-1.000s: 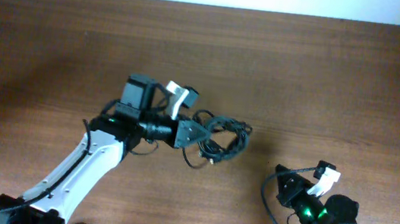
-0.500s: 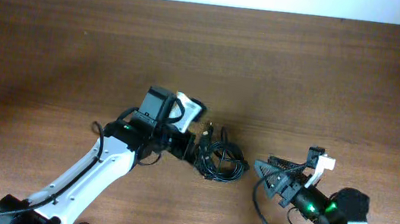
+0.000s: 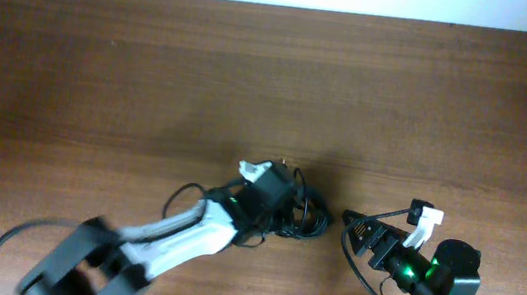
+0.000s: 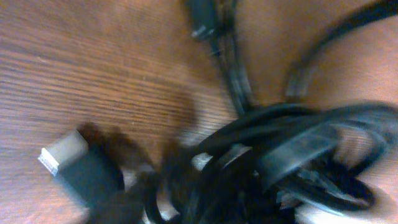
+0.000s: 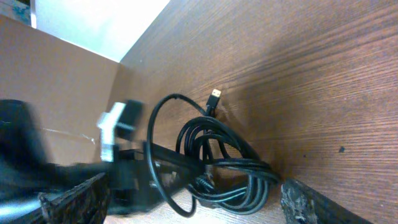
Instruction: Untangle cables
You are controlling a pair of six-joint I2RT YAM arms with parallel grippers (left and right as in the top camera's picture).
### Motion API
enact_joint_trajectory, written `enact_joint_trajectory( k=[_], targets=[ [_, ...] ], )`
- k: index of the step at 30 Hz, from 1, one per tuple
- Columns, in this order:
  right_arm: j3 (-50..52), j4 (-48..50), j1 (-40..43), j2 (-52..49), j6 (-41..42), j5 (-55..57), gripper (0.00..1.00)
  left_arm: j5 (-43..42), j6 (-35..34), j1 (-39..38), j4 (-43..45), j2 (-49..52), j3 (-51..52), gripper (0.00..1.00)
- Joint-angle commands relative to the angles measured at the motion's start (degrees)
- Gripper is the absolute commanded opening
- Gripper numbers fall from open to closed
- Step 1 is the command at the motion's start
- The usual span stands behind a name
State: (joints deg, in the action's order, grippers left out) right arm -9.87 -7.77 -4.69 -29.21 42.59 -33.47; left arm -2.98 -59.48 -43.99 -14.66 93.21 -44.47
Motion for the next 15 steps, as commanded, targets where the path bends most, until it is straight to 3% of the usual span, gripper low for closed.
enact_joint_trajectory(
  k=[1, 3, 5, 6, 7, 8, 9, 10, 12, 13, 15],
  targets=[
    [-1.1, 0.0, 0.2, 0.2, -3.1, -3.0, 0.76, 3.0, 4.3, 0.9, 0.9, 2.9, 0.6, 0.0],
    [-1.1, -0.1, 0.2, 0.2, -11.3, -5.5, 0.74, -1.1, 28.4, 4.2, 0.9, -1.9, -0.5, 0.0],
    [-1.1, -0.2, 0.2, 0.2, -14.1, -6.2, 0.73, -14.1, 49.3, 10.0, -1.0, -9.9, -1.4, 0.0],
    [-1.1, -0.2, 0.2, 0.2, -14.1, -6.2, 0.73, -14.2, 53.9, 12.1, -2.2, -12.9, -1.4, 0.04],
    [-1.1, -0.2, 0.2, 0.2, -13.3, -6.2, 0.71, -12.2, 58.4, 14.4, -3.4, -15.8, -1.4, 0.23],
    [-1.1, -0.2, 0.2, 0.2, -11.3, -5.6, 0.71, -8.8, 58.9, 16.2, -3.7, -17.6, -1.4, 0.98],
    [-1.1, -0.2, 0.2, 0.2, -9.6, -4.8, 0.71, -8.1, 57.0, 17.7, -3.7, -18.4, -1.4, 0.99],
    [-1.1, -0.2, 0.2, 0.2, -9.1, -4.2, 0.71, -7.3, 49.1, 18.3, -5.1, -18.2, -1.4, 0.99],
    [-1.1, -0.4, 0.2, 0.2, -9.1, -4.2, 0.71, 5.5, 25.8, 18.3, -12.6, -18.2, -1.4, 0.99],
    [-1.1, -0.4, 0.2, 0.2, -9.1, -4.2, 0.71, 7.3, 13.1, 18.3, -17.2, -18.2, -1.4, 0.99],
    [-1.1, -0.7, 0.2, 0.2, -9.2, -3.7, 0.72, -1.3, 5.4, 18.0, -17.2, -18.2, -1.3, 0.99]
  ],
)
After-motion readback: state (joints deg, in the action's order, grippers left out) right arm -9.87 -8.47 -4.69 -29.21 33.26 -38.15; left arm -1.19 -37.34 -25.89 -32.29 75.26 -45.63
